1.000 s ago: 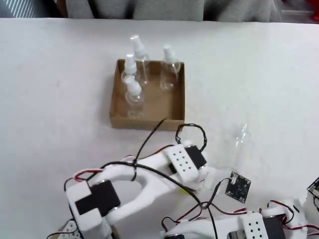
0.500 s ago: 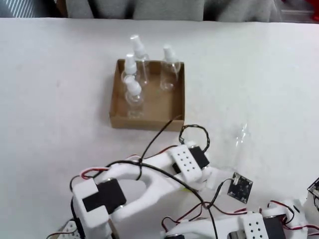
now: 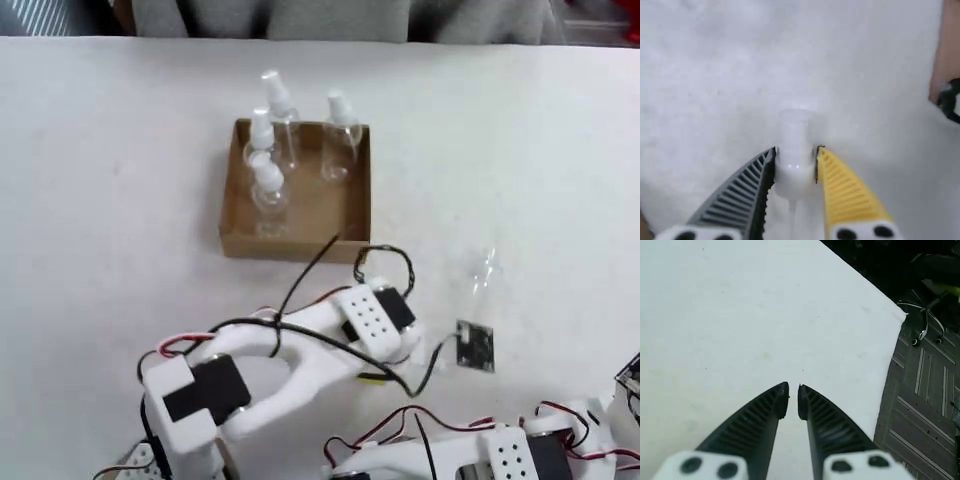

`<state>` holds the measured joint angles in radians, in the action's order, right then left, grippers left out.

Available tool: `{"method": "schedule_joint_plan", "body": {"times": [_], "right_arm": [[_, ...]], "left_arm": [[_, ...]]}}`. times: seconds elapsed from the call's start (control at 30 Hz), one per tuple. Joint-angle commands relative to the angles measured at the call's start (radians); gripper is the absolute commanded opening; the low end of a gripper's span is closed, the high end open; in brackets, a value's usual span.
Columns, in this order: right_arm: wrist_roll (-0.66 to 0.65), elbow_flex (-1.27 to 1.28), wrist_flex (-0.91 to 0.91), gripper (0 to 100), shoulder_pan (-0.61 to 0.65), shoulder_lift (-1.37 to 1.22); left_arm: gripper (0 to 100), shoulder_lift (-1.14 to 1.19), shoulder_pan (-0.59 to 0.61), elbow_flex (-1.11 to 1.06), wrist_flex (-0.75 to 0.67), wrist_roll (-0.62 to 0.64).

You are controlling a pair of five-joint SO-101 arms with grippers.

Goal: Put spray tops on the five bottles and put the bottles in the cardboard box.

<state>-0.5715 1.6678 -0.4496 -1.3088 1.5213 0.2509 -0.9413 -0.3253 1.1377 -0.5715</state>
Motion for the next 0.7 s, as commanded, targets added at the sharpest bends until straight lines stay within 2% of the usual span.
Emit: {"method": "schedule_joint_plan", "body": {"times": [0.0,0.1,0.3,0.53,0.67], "right_arm": [[-0.075,-0.002,-0.024,2.1,0.062,0.008],[-0.118,-0.031,-0.107,1.9,0.107,0.007],[-0.121,-0.169,-0.298,1.7,0.205,0.007],[-0.121,-0.318,-0.530,1.7,0.357,0.005],[-0.121,-0.370,-0.644,1.7,0.440,0.005]], "left_arm": [[2,-0.156,0.093,-0.038,0.000,0.037],[2,-0.311,0.160,-0.144,-0.029,0.038],[2,-0.608,0.329,-0.402,-0.074,0.038],[2,-0.929,0.611,-0.758,-0.215,0.038],[2,-1.099,0.776,-0.887,-0.218,0.038]]}}
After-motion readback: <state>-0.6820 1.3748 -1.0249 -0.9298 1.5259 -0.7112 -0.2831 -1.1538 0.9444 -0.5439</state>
